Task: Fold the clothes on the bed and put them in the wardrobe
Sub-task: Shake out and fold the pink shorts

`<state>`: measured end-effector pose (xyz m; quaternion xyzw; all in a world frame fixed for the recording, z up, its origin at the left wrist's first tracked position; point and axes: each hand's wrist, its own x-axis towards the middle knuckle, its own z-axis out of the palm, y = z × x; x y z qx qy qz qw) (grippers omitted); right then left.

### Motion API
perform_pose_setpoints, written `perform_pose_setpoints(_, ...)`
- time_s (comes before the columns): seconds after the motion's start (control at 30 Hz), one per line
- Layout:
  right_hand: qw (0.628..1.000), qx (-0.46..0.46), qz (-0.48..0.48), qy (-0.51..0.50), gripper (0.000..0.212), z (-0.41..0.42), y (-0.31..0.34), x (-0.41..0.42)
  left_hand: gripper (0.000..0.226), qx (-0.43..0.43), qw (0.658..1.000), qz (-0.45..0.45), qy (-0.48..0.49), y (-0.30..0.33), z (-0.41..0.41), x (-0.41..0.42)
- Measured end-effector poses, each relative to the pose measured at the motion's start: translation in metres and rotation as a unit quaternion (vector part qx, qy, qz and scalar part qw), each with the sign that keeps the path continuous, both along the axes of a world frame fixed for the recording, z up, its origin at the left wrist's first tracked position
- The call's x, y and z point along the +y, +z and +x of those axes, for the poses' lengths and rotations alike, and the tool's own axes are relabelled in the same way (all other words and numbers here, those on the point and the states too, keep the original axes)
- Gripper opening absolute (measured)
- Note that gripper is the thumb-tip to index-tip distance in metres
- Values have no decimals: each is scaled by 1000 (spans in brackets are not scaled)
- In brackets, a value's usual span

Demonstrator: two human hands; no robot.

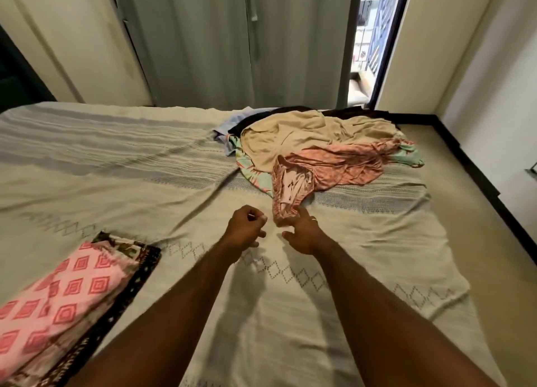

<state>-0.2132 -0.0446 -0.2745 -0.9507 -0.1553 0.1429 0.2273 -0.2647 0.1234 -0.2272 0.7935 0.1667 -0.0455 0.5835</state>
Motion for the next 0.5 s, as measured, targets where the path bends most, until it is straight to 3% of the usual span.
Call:
perform_pose_setpoints(0.13, 997, 9, -63, 53, 53, 21, -14, 18, 7, 16, 1000, 7, -5, -8, 8, -7)
perform_pose_setpoints(0.23, 999, -4, -17, 42, 38, 14, -8, 18, 13, 22, 1000, -10, 12, -10, 9, -10)
perform_pose_setpoints(0.37, 996, -38, 70, 32, 30, -59, -11, -20, 43, 55, 996, -68, 14, -29, 3, -33)
perform_pose_setpoints(0.5, 986, 13, 153, 60, 25, -140, -21, -65, 79, 39, 999, 11, -32, -54, -5, -72)
